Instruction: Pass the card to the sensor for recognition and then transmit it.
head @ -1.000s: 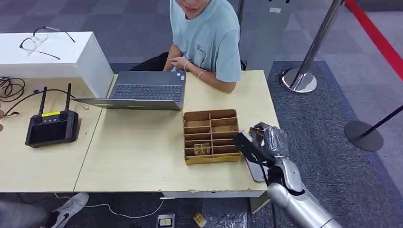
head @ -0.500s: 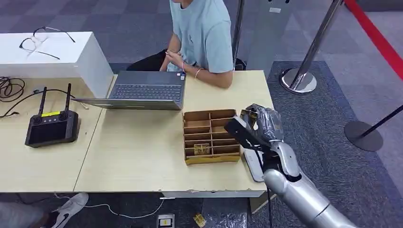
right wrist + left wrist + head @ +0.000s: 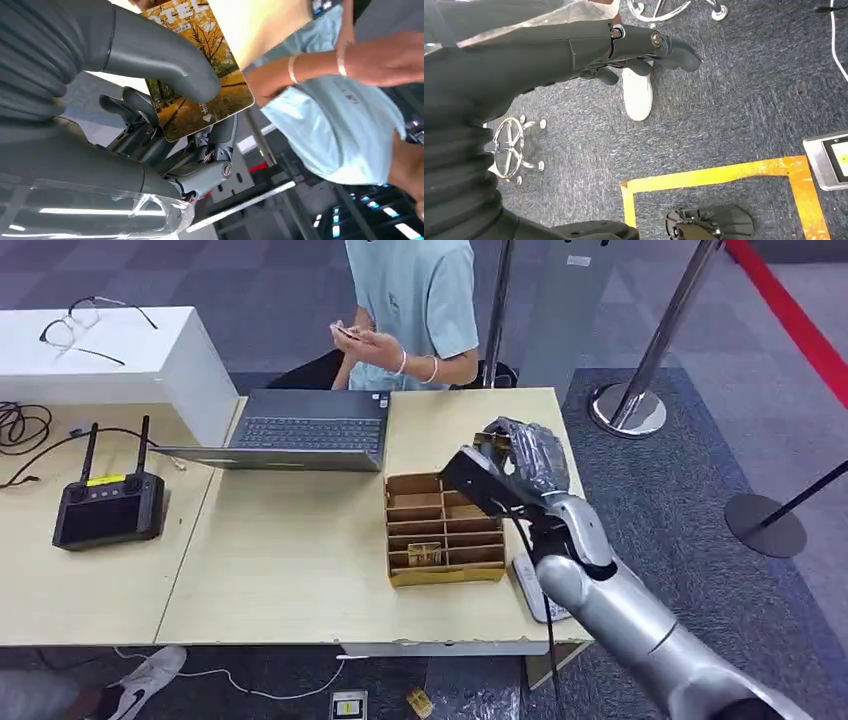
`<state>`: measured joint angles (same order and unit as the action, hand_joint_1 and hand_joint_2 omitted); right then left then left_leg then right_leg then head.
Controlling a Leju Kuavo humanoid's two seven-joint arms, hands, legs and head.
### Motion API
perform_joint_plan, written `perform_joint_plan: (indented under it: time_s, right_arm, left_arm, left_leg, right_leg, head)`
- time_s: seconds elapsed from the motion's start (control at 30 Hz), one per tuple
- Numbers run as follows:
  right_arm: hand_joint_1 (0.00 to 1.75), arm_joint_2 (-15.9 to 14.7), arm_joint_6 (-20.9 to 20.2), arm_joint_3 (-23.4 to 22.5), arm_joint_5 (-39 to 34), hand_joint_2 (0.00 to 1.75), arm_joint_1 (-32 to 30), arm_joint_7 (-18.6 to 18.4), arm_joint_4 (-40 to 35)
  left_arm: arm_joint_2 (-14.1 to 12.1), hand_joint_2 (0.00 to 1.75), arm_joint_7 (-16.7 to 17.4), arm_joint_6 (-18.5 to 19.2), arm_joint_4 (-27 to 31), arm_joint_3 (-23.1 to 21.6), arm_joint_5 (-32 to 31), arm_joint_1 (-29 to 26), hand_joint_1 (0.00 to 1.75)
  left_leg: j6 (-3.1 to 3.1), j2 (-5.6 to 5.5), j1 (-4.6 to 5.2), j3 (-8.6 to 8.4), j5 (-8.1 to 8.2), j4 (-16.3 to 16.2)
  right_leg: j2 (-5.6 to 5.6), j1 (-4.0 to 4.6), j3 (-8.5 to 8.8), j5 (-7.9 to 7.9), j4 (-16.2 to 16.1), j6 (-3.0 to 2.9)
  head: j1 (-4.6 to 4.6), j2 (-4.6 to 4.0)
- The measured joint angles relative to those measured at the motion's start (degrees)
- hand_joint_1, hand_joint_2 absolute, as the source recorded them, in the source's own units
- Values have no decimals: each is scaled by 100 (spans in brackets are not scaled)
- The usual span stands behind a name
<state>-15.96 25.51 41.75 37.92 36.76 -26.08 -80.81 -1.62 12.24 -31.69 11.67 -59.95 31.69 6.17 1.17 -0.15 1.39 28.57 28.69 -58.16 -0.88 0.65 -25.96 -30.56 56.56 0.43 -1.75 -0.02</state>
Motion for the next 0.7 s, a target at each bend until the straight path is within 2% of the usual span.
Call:
perform_joint_plan:
  time_s: [0.37,0.7]
  right_arm:
    - [175,48,-339,278,-273,175,781,-13,171]
    - [175,142,-544,523,-601,175,1466,-7,577]
  left_arm:
    - [-13,175,46,-20,0,-7,50,-4,0]
    - [-129,175,39,-83,0,-7,96,-3,0]
  left_leg:
    - [0,-1,0,1,0,-1]
    - [-1,-1,-1,2,0,0]
  right_leg:
    - [-1,0,-1,0,1,0]
    - [-1,1,-1,0,2,0]
  head:
    - [2,2]
    - [0,2]
